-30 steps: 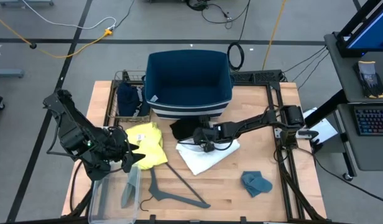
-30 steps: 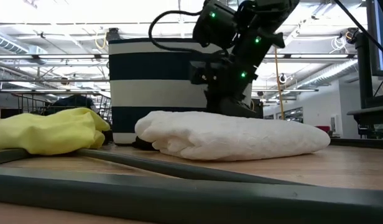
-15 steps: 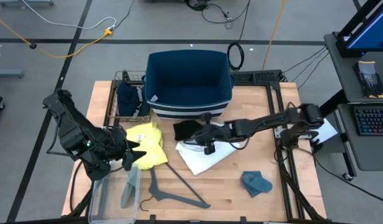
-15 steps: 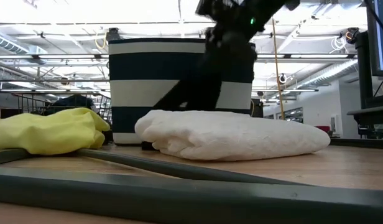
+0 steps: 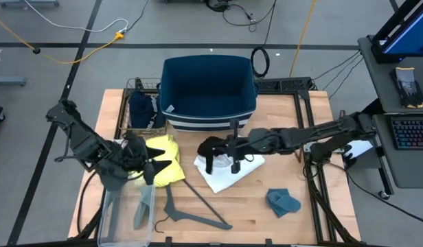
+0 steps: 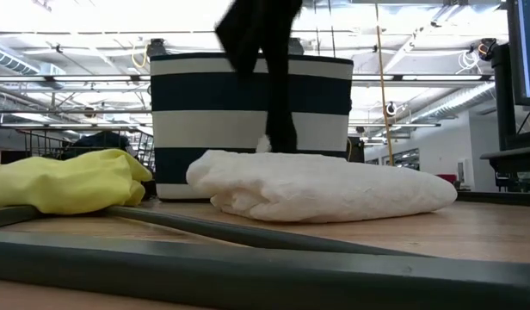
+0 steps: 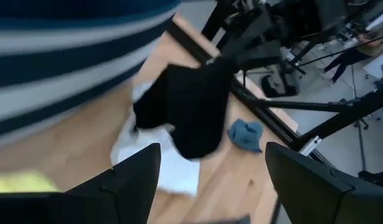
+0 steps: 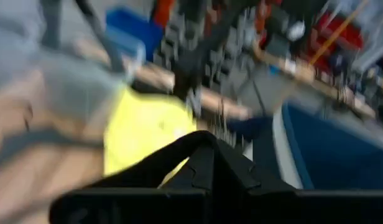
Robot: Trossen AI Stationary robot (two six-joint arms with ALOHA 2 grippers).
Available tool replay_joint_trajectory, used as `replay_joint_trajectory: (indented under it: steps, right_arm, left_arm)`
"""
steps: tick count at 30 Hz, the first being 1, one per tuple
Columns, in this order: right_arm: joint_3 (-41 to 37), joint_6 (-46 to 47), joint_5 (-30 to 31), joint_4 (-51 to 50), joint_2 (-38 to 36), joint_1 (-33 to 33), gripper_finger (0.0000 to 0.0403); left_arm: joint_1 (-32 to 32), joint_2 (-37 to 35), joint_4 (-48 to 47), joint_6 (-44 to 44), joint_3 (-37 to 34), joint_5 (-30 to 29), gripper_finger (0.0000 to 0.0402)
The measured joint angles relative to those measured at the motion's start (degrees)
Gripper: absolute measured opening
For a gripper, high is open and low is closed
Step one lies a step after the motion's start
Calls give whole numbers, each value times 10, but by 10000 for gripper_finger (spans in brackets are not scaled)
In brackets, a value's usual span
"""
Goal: Pick & Place Cloths
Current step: Put the black sock into the transparent bin
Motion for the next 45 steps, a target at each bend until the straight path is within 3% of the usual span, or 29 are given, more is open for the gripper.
replay_joint_trajectory:
  steps: [6,11,19,23,30,35,45]
  right_arm:
    - [0,0,-80,126,-13,12,0]
    - [0,0,-142,220,-13,14,0]
    - [0,37,-148,239,-10,19,0]
    - [0,62,-149,241,0,22,0]
    - [0,69,-149,279,16,30,0]
    - [0,77,-148,286,23,30,0]
    - [0,82,-149,268,26,30,0]
  left_arm:
    - [51,0,115,166,0,11,294]
    - [78,0,189,269,0,62,294]
    - [97,0,286,408,0,75,294]
    - [111,9,333,466,0,118,294]
    - [134,47,376,521,0,165,294]
    - [157,74,420,542,0,244,295]
    - [190,114,442,509,0,365,295]
